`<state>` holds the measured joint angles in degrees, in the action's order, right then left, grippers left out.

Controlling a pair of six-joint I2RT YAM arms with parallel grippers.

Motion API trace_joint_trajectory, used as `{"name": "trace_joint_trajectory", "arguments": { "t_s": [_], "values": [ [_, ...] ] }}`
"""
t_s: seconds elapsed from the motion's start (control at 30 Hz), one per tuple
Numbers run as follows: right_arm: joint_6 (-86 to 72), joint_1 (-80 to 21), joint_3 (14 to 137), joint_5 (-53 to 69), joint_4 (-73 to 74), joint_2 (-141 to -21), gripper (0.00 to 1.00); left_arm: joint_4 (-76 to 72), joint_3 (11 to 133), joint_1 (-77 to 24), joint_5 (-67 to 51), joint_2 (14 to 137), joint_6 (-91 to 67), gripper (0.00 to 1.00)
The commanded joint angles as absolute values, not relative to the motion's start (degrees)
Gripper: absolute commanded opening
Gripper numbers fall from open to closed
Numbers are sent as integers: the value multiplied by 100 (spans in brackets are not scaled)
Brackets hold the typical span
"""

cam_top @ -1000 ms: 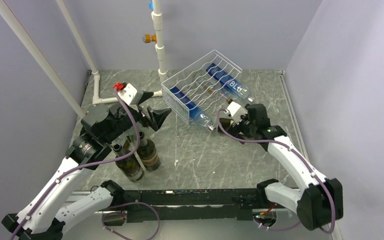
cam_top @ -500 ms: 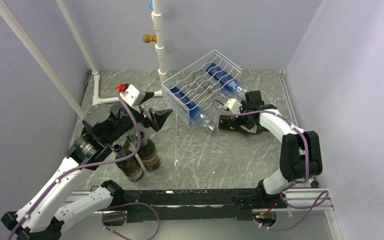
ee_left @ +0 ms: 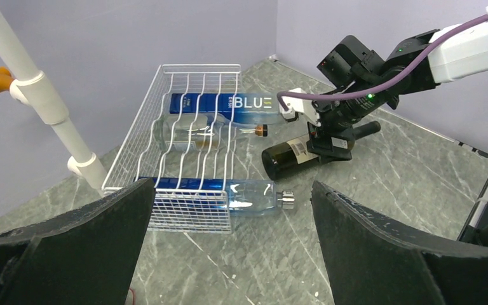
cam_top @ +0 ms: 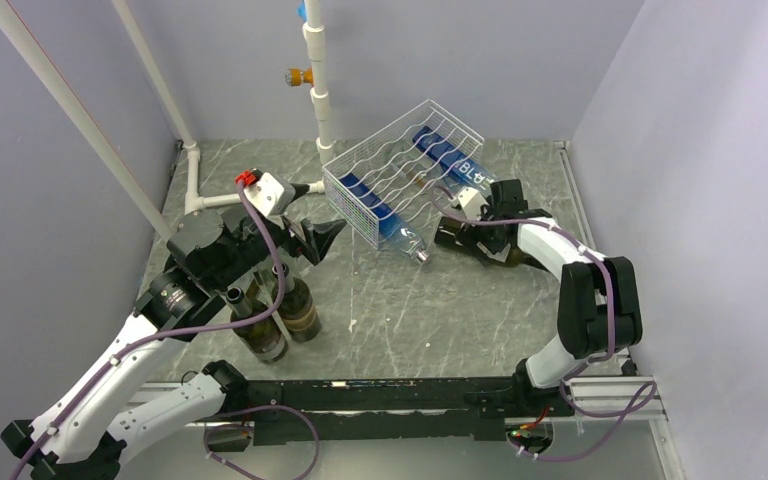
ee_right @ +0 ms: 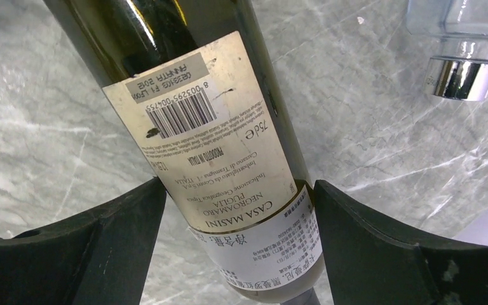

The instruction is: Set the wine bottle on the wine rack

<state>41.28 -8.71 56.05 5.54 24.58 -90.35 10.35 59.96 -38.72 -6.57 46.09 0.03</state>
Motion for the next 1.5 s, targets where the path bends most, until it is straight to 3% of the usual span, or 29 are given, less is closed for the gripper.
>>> {"name": "trace_joint_trajectory", "arguments": {
  "t_s": [0.0, 0.2, 0.4, 0.63, 0.73, 0.87, 1.03, 1.13, 1.47],
  "values": [
    [3066, -896, 5243, 865, 1956, -9012, 85, 905, 6100, -3893, -550, 4605, 118, 99],
    [2929, -1005, 4809, 967, 1622, -9013, 84, 914, 6086, -3893, -461, 4704, 161, 99],
    [2944, -1145, 4541, 740, 1325, -9216, 99, 929, 6073, -3893, -335, 4848, 176, 99],
    [3001, -1187, 4404, 630, 1031, -9035, 94, 942, 6094, -3890, -387, 4866, 142, 99],
    [3069, -1184, 4399, 651, 964, -8971, 84, 980, 6129, -3893, -377, 4902, 147, 99],
    [3177, -1187, 4470, 755, 939, -8980, 62, 984, 6135, -3894, -409, 4899, 146, 99],
    [3234, -1187, 4541, 873, 777, -8978, 29, 997, 6104, -3893, -238, 4951, 217, 99],
    [3217, -1182, 4644, 977, 759, -9020, 0, 1011, 6107, -3893, -192, 5012, 236, 99],
    [2931, -1204, 4185, 1116, 50, -8434, 0, 989, 6135, -3884, -245, 4987, 190, 99]
  ]
}}
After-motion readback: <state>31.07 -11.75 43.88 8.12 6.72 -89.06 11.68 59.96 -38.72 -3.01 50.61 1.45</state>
